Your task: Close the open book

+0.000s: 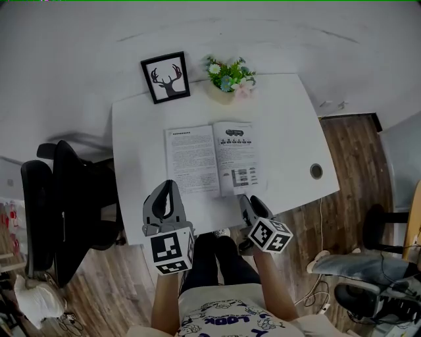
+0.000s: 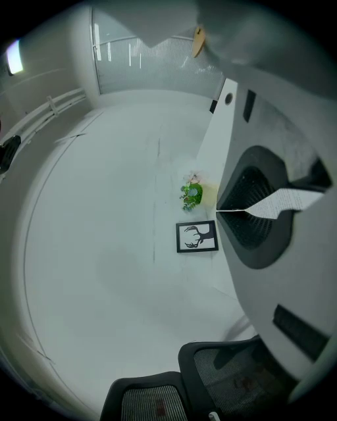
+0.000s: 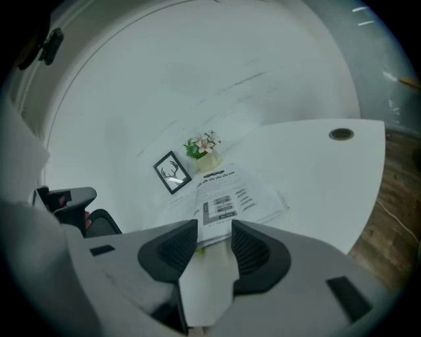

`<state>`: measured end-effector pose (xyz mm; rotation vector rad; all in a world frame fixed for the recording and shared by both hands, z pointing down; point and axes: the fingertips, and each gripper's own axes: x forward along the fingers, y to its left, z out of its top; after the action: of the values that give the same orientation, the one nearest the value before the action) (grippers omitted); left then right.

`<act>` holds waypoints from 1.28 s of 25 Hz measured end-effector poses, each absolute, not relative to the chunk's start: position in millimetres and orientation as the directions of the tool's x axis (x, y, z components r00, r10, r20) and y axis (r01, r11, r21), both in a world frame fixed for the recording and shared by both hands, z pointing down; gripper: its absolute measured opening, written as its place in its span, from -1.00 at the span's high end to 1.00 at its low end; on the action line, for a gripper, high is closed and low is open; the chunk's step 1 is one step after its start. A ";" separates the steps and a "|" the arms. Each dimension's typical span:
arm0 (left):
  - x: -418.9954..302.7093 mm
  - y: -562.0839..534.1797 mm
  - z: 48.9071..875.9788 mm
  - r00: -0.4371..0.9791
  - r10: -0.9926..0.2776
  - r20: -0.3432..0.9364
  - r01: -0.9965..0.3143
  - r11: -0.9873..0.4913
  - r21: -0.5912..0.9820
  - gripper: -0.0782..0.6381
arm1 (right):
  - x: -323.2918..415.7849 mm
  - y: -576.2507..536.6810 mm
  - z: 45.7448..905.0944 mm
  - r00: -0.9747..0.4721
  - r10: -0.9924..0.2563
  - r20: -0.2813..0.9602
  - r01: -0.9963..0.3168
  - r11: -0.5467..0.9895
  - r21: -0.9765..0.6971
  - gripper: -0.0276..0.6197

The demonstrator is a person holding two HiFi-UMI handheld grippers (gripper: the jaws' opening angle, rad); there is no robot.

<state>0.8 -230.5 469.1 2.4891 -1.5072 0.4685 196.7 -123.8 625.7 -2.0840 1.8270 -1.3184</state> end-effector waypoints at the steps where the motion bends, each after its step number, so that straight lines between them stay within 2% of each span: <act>1: 0.3 -230.1 469.6 0.431 -0.825 0.366 -0.886 -0.463 0.001 0.70 | 195.7 -122.8 628.8 -0.085 -0.838 0.539 -0.753 -0.300 -0.586 0.43; 7: -3.9 -231.6 473.1 0.424 -0.825 0.375 -0.889 -0.458 -0.002 0.70 | 195.5 -122.4 646.0 -0.110 -0.851 0.514 -0.499 -0.399 -0.769 0.37; 12: -8.3 -234.4 475.8 0.415 -0.827 0.379 -0.893 -0.449 -0.002 0.70 | 199.2 -125.7 656.0 -0.095 -0.861 0.500 -0.328 -0.447 -0.832 0.36; 26: -9.6 -243.0 476.6 0.402 -0.832 0.382 -0.900 -0.436 -0.002 0.70 | 212.0 -135.8 673.6 -0.041 -0.871 0.489 -0.050 -0.487 -0.872 0.35; 32: -7.6 -248.9 474.1 0.395 -0.835 0.383 -0.903 -0.430 -0.004 0.70 | 221.8 -141.5 675.5 -0.017 -0.872 0.490 -0.015 -0.490 -0.872 0.35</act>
<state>-7.6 -248.9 474.1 2.4471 -1.5470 0.4906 221.8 -141.5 675.5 -1.5746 0.9448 -1.5877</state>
